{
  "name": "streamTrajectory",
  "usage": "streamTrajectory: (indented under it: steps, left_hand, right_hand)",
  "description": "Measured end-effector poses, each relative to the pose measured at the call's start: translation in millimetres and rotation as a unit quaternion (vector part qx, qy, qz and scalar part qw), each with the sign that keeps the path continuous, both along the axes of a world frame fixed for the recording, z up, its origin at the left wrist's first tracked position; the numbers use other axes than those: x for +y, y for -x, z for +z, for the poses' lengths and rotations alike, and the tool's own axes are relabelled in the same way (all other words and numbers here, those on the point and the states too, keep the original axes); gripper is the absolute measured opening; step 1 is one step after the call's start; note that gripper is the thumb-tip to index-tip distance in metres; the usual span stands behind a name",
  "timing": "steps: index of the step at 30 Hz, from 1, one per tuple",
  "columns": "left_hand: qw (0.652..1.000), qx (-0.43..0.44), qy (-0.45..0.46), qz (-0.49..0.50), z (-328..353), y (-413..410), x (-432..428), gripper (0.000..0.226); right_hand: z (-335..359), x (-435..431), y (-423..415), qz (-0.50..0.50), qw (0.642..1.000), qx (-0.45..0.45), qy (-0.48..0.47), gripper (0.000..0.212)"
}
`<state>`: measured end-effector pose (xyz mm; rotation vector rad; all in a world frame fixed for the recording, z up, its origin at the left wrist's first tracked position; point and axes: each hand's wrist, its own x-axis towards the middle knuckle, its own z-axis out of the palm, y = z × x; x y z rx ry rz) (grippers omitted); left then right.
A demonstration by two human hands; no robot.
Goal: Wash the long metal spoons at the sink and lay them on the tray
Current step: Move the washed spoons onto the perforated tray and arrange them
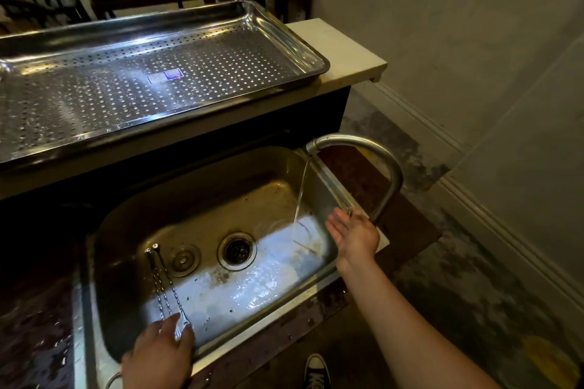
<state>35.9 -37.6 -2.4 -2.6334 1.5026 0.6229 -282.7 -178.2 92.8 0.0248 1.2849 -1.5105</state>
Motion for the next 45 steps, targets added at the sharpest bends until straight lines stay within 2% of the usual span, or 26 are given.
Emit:
streamTrajectory:
  steps: [4,10,19,22,25,29,31,34,38,43,45]
  left_hand:
    - [1.0,-0.017,0.003,-0.022,3,3,1,0.046]
    - [1.0,0.003,0.007,-0.011,3,2,2,0.046]
    - [0.999,-0.018,0.007,-0.042,8,4,7,0.048]
    - [0.996,-0.037,0.001,-0.075,10,3,10,0.047]
    - [0.998,-0.008,0.042,-0.037,14,6,12,0.047]
    - [0.994,0.025,0.101,-0.025,17,1,14,0.046]
    - [0.992,0.021,0.121,-0.025,19,-5,14,0.046]
    - [0.989,-0.022,0.144,-0.036,24,-22,14,0.044]
    - [0.983,-0.078,0.164,-0.035,22,-56,12,0.05]
    - [0.986,-0.107,0.126,-0.027,10,-96,6,0.066]
    - [0.987,-0.09,0.134,0.003,6,-108,1,0.07]
  right_hand:
    - [-1,4,0,-0.006,1.0,0.004,0.007,0.038]
    - [-7,15,0,-0.004,0.999,0.042,0.016,0.03]
    - [-9,20,1,0.002,0.998,0.051,0.025,0.029]
    - [-10,29,-3,0.004,0.992,0.119,0.049,0.022]
    - [-15,39,-20,0.059,0.97,0.222,0.078,0.021]
    - [-26,38,-54,0.189,0.946,0.248,0.091,0.015]
    - [-32,33,-69,0.266,0.916,0.288,0.088,0.015]
    - [-42,29,-86,0.368,0.849,0.371,0.075,0.014]
    - [-49,27,-102,0.451,0.761,0.459,0.075,0.024]
    - [-57,22,-128,0.546,0.618,0.561,0.073,0.031]
    - [-62,20,-142,0.572,0.578,0.577,0.078,0.031]
